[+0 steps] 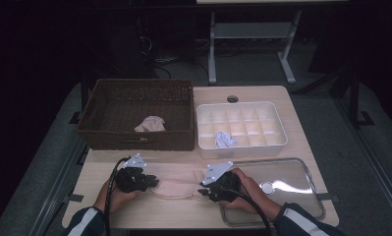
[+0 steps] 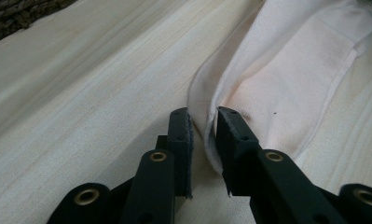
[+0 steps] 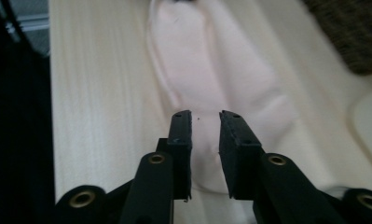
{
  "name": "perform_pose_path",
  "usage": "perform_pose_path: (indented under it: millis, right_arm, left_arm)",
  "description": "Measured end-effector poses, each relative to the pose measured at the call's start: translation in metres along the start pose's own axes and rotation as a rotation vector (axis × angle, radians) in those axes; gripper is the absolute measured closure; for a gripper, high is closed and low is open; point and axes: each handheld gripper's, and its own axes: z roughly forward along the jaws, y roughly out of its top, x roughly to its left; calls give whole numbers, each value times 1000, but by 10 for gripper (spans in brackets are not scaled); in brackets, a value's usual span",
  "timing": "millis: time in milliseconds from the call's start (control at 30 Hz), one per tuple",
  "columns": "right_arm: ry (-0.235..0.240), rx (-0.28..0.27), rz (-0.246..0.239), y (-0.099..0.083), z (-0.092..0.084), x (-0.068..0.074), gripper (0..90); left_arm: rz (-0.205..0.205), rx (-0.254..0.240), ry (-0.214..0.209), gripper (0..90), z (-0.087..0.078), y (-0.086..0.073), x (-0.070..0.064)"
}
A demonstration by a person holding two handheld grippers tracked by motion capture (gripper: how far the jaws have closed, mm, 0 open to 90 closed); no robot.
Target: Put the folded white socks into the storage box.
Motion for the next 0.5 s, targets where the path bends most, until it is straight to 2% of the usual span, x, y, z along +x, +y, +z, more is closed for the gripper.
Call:
perform_pose_path:
  millis: [67, 133, 167, 200, 300, 333, 367, 433, 500]
  right_arm:
    - [8, 40, -25, -3, 10, -1, 710]
    - [10, 52, -17, -5, 14, -3, 696]
    - [15, 65, -5, -7, 17, -6, 667]
    - [25, 75, 13, -9, 20, -7, 617]
    - [27, 99, -5, -11, 24, -6, 664]
    - [18, 96, -13, -11, 24, -5, 697]
    - [12, 96, -19, -11, 24, -5, 756]
    - [-3, 93, -29, -10, 23, -4, 805]
    - [-11, 99, -49, -10, 22, -4, 820]
  left_arm:
    - [3, -8, 1, 671, -2, 0, -1]
    - [5, -26, -3, 637, -4, 1, -4]
    - [5, -37, -5, 578, -6, 1, -7]
    - [0, -48, 6, 470, -8, 2, -12]
    - [-3, -50, -12, 426, -7, 1, -17]
    - [16, -29, -4, 408, -5, 1, -20]
    - [22, -18, 3, 407, -3, 1, -21]
    - [20, 20, 18, 410, 4, -1, -21]
    - [22, 9, 19, 442, 5, 0, -19]
